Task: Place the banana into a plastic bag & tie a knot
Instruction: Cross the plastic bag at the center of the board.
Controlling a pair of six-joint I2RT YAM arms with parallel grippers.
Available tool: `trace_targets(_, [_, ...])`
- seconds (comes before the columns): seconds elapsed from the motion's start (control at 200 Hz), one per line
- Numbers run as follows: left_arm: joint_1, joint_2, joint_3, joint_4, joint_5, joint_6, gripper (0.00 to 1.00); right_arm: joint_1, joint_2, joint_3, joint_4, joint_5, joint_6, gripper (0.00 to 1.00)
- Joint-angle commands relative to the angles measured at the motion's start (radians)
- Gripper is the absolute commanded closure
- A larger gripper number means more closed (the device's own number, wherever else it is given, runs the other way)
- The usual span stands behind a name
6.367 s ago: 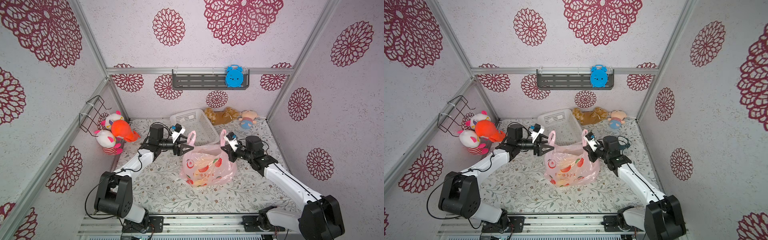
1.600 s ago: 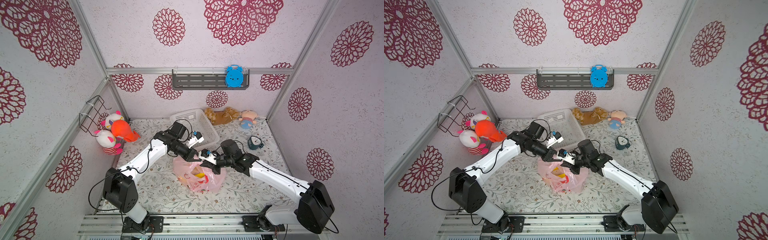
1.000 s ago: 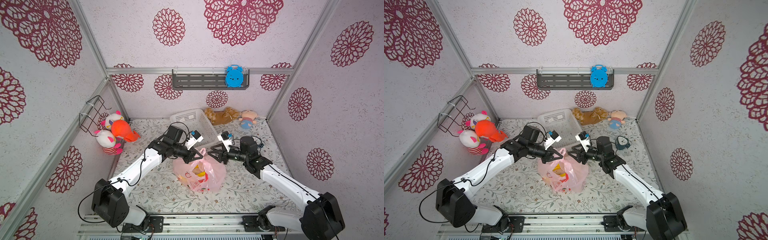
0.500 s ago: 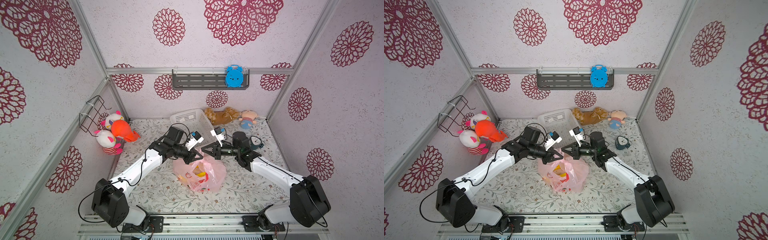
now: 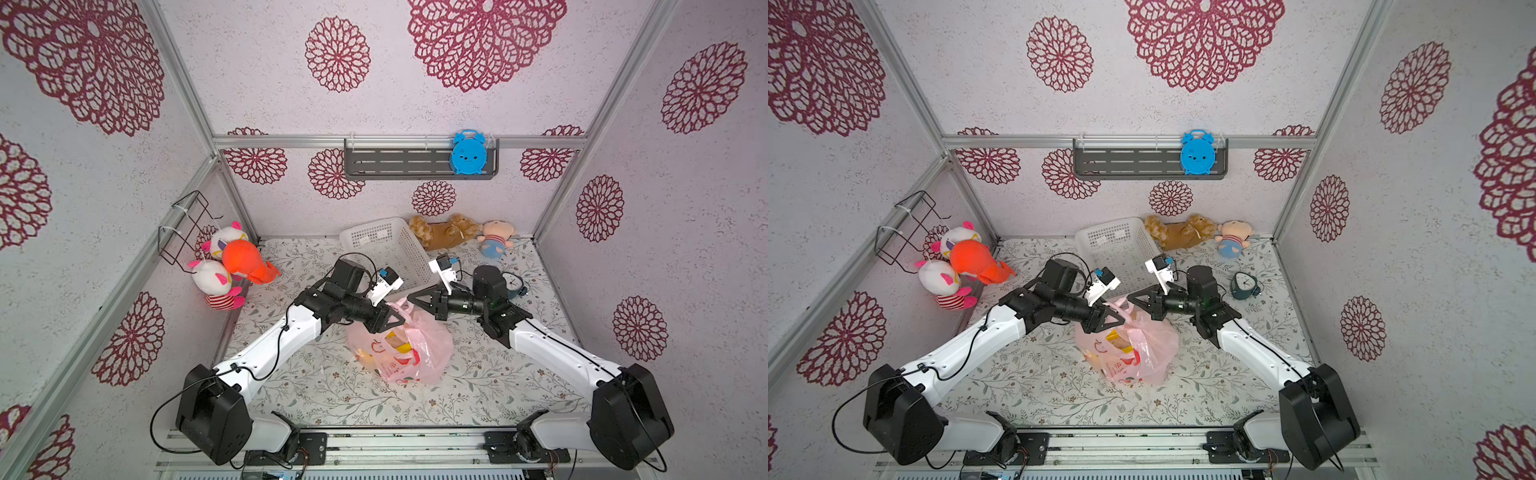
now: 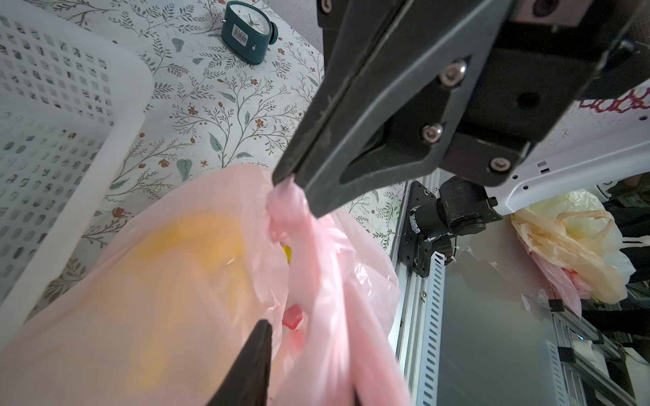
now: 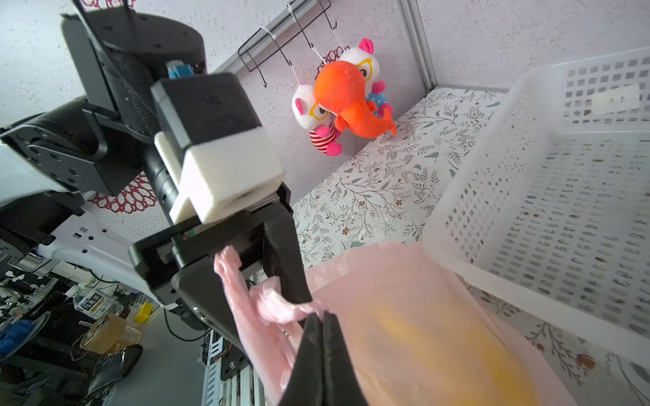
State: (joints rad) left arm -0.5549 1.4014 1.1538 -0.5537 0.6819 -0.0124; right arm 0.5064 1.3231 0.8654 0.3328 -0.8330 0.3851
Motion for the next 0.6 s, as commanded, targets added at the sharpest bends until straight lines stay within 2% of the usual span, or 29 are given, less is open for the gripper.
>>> trace_targets(0.0, [-0.007, -0.025, -0.009, 0.029, -0.008, -0.006, 0.64, -0.014, -0.048, -0.020, -0.001, 0.017, -0.022, 1.00])
trace_targets(0.145, [-0.007, -0.034, -0.016, 0.039, -0.007, -0.015, 0.60, -0.025, -0.061, -0.036, -0.002, 0.024, -0.020, 1.00])
trace_targets(0.5, [-0.002, -0.035, -0.044, 0.062, -0.025, -0.041, 0.59, -0.060, -0.108, -0.046, -0.021, 0.031, -0.015, 1.00])
trace_targets(0.555, [0.001, -0.033, -0.049, 0.068, -0.026, -0.044, 0.61, -0.063, -0.116, -0.046, -0.024, 0.029, -0.014, 1.00])
trace_targets(0.595, [0.003, -0.030, -0.051, 0.072, -0.030, -0.044, 0.67, -0.064, -0.122, -0.045, -0.026, 0.029, -0.013, 1.00])
